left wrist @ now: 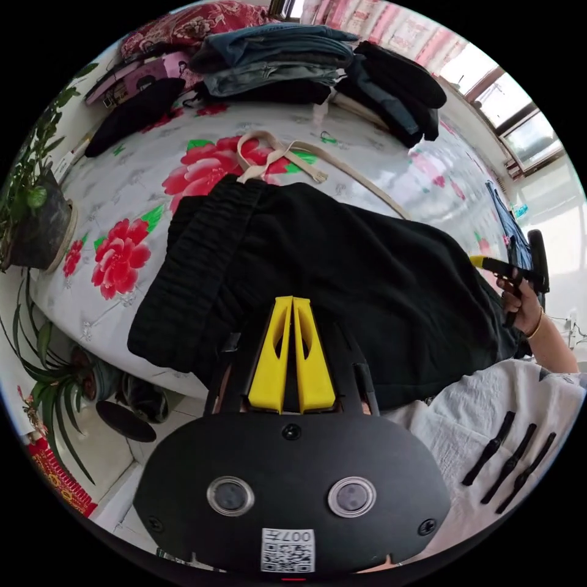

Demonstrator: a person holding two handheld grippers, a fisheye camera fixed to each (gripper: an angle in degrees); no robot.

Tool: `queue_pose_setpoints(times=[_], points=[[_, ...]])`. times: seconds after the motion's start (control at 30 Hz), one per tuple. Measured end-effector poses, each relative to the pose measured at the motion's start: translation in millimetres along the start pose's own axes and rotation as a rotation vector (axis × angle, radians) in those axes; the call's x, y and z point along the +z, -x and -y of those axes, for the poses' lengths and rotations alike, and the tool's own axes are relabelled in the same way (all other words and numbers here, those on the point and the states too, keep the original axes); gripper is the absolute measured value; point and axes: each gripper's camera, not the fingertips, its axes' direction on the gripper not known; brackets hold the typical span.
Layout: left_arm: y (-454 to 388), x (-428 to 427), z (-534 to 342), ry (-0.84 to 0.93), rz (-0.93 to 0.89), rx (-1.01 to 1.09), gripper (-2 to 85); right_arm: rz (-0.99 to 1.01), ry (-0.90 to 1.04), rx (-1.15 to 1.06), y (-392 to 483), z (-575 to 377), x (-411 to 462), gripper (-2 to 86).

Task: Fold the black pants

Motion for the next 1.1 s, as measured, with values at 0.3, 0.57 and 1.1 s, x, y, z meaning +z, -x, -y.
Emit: queue_pose_setpoints(times=[0.3, 0.57, 1.1], points=[[9.2, 6.7, -4.3, -0.042, 0.014, 0.068, -1.0, 0.083, 0.252, -0.097, -30.2, 38.6, 15.2, 6.8], [19.1, 6.6, -11.3, -0.077, 0.007, 0.034, -1.0, 0.399, 0.02, 0.337, -138.9, 101.5, -32.0, 6.9], [37.2, 8.0, -11.9, -0.087, -0.025, -0.001, -1.0, 0.661, 0.34, 0.527, -208.4, 182.9, 20.5, 9.2]])
